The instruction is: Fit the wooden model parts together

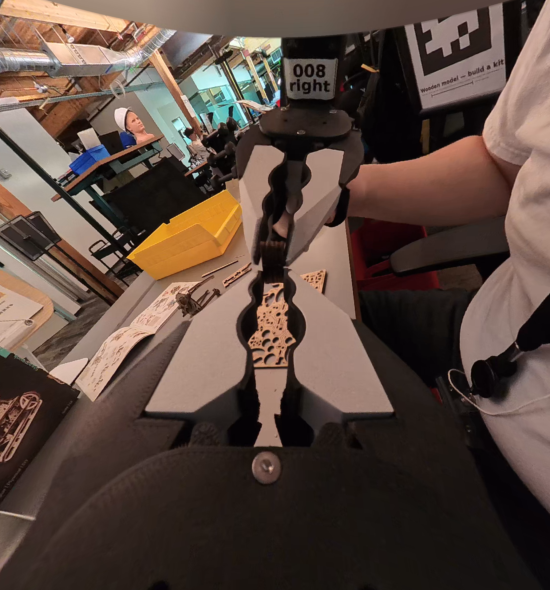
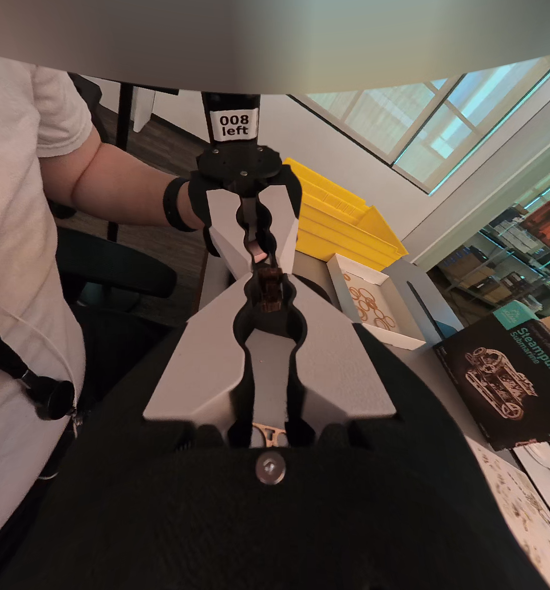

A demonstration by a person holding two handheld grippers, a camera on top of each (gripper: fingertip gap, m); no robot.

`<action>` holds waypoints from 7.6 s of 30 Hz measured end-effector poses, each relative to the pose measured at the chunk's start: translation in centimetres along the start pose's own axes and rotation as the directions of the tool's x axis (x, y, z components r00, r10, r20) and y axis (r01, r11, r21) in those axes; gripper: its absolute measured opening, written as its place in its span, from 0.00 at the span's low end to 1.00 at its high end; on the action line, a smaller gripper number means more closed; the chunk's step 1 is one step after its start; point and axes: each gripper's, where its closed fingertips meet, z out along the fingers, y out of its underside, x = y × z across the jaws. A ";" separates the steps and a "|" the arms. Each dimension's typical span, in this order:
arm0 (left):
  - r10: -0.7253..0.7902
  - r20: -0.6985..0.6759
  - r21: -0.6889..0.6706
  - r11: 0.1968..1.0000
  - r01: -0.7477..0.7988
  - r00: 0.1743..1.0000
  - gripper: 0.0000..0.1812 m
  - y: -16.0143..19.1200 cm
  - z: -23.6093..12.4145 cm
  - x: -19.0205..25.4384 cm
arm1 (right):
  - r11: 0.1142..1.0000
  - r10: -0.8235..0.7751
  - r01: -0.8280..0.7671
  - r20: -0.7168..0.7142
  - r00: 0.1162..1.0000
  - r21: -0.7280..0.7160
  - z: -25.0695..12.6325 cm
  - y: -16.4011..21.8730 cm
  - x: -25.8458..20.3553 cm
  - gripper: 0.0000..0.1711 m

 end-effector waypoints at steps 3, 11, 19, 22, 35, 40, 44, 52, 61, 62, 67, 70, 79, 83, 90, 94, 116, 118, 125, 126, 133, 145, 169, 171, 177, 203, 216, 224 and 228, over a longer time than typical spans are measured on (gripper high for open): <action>-0.038 -0.012 0.029 0.999 0.039 0.999 0.06 -0.4 -0.2 -0.1 | 1.000 -0.027 0.027 0.010 1.000 -0.007 -0.4 -0.5 0.2 0.08; -0.066 -0.053 0.035 0.997 0.068 0.996 0.05 -0.5 -0.1 0.3 | 0.999 -0.027 0.029 0.070 0.997 -0.020 -0.6 -0.6 -0.2 0.07; -0.058 -0.076 0.011 0.998 0.059 0.995 0.05 -0.1 0.2 0.9 | 0.999 0.040 -0.042 0.127 0.991 0.014 -0.7 -0.9 -0.7 0.06; -0.050 -0.074 0.002 0.999 0.050 0.996 0.06 0.2 0.3 1.0 | 0.999 0.050 -0.051 0.148 0.988 0.001 -0.8 -0.6 -0.9 0.07; -0.080 -0.076 0.035 0.996 0.083 0.994 0.05 -0.3 0.0 0.8 | 0.997 0.067 -0.069 0.132 0.989 0.016 -0.9 -0.8 -0.7 0.07; -0.081 -0.081 0.030 0.996 0.083 0.993 0.06 -0.2 0.0 1.0 | 0.998 0.065 -0.068 0.128 0.990 0.016 -0.8 -0.6 -0.8 0.07; -0.082 -0.083 0.034 0.996 0.085 0.993 0.06 -0.3 0.1 1.0 | 0.999 0.043 -0.046 0.117 0.992 0.018 -0.9 -0.6 -0.8 0.06; -0.088 -0.090 0.034 0.995 0.091 0.992 0.06 -0.3 -0.1 0.9 | 0.997 0.044 -0.049 0.075 0.996 0.063 -0.7 -0.7 -0.8 0.06; -0.094 -0.088 0.034 0.995 0.097 0.992 0.06 -0.4 -0.2 0.8 | 0.997 -0.014 0.012 0.030 0.999 0.073 -0.7 -0.8 -0.7 0.06; -0.095 -0.089 0.032 0.995 0.098 0.991 0.06 -0.3 -0.1 0.9 | 0.997 -0.026 0.024 0.027 0.999 0.068 -0.6 -0.7 -0.8 0.06; -0.103 -0.092 0.040 0.993 0.107 0.990 0.06 -0.5 -0.1 0.9 | 0.996 0.009 -0.013 0.035 0.999 0.091 -0.8 -1.0 -0.8 0.07; -0.090 -0.094 0.020 0.996 0.092 0.991 0.06 -0.4 0.0 1.0 | 0.996 -0.002 -0.001 0.028 1.000 0.084 -0.6 -1.2 -0.9 0.08; -0.083 -0.092 0.046 0.995 0.087 0.992 0.06 -0.8 0.1 1.2 | 0.993 0.028 -0.029 0.009 1.000 0.110 -0.2 -1.0 -1.1 0.06; -0.097 -0.109 0.047 0.994 0.103 0.989 0.06 -0.7 0.1 1.5 | 0.983 0.112 -0.118 0.048 0.993 0.141 -0.1 -1.0 -1.3 0.10; -0.110 -0.119 0.052 0.992 0.117 0.987 0.06 -0.7 0.3 1.8 | 0.953 0.205 -0.222 0.100 0.974 0.207 0.2 -1.4 -1.4 0.07; -0.125 -0.115 0.062 0.989 0.132 0.986 0.06 -0.7 0.3 1.8 | 0.942 0.223 -0.240 0.097 0.970 0.235 0.3 -1.4 -1.4 0.07; -0.214 -0.137 0.080 0.971 0.226 0.967 0.06 -0.4 0.4 1.7 | 0.970 0.118 -0.104 -0.050 0.992 0.220 0.4 -1.0 -1.0 0.07; -0.229 -0.134 0.077 0.968 0.240 0.964 0.06 -0.6 0.4 1.5 | 0.976 0.095 -0.079 -0.073 0.993 0.205 0.3 -1.1 -0.6 0.07; -0.247 -0.146 0.071 0.963 0.259 0.958 0.06 -0.7 0.5 1.5 | 0.992 0.007 0.002 -0.074 0.997 0.128 0.2 -1.1 -0.8 0.07; -0.249 -0.143 0.069 0.963 0.261 0.958 0.06 -0.6 0.6 1.5 | 0.993 0.001 0.009 -0.078 0.997 0.121 0.2 -0.9 -0.7 0.07; -0.297 -0.148 0.075 0.948 0.311 0.943 0.06 -0.3 0.7 1.4 | 0.992 -0.066 0.082 -0.158 0.985 0.099 0.2 -0.5 -0.4 0.07; -0.284 -0.161 0.082 0.951 0.299 0.945 0.06 -0.5 0.6 1.4 | 0.975 -0.184 0.207 -0.240 0.953 0.077 0.2 -0.9 -0.5 0.07; -0.193 -0.073 0.071 0.978 0.198 0.978 0.06 0.0 0.2 0.8 | 0.994 0.043 -0.030 -0.135 0.990 0.102 0.4 -0.4 -0.3 0.07; -0.186 -0.052 0.070 0.979 0.189 0.981 0.06 0.1 0.2 0.5 | 0.995 0.024 -0.004 -0.185 0.982 0.104 0.4 -0.4 0.1 0.07; -0.177 -0.043 0.057 0.982 0.179 0.983 0.06 0.4 0.3 0.2 | 0.995 0.009 0.010 -0.203 0.979 0.095 0.6 -0.1 0.2 0.07; -0.015 0.004 0.249 0.968 0.014 1.000 0.06 -2.3 -0.9 1.0 | 0.991 0.000 0.007 -0.054 0.999 0.133 -0.6 -1.9 -1.0 0.06; 0.028 0.045 0.233 0.972 -0.038 0.999 0.06 -2.4 -1.0 0.8 | 0.983 -0.067 0.086 -0.116 0.991 0.161 -0.7 -2.0 -0.9 0.07; 0.033 0.037 0.210 0.977 -0.040 0.999 0.11 -2.0 -0.7 1.0 | 0.967 -0.012 0.030 -0.070 0.997 0.254 -1.0 -2.5 -1.3 0.06; 0.033 0.005 0.230 0.973 -0.033 0.999 0.04 -2.4 -0.2 1.7 | 0.939 0.041 -0.027 -0.035 0.999 0.342 -1.3 -2.8 -1.5 0.06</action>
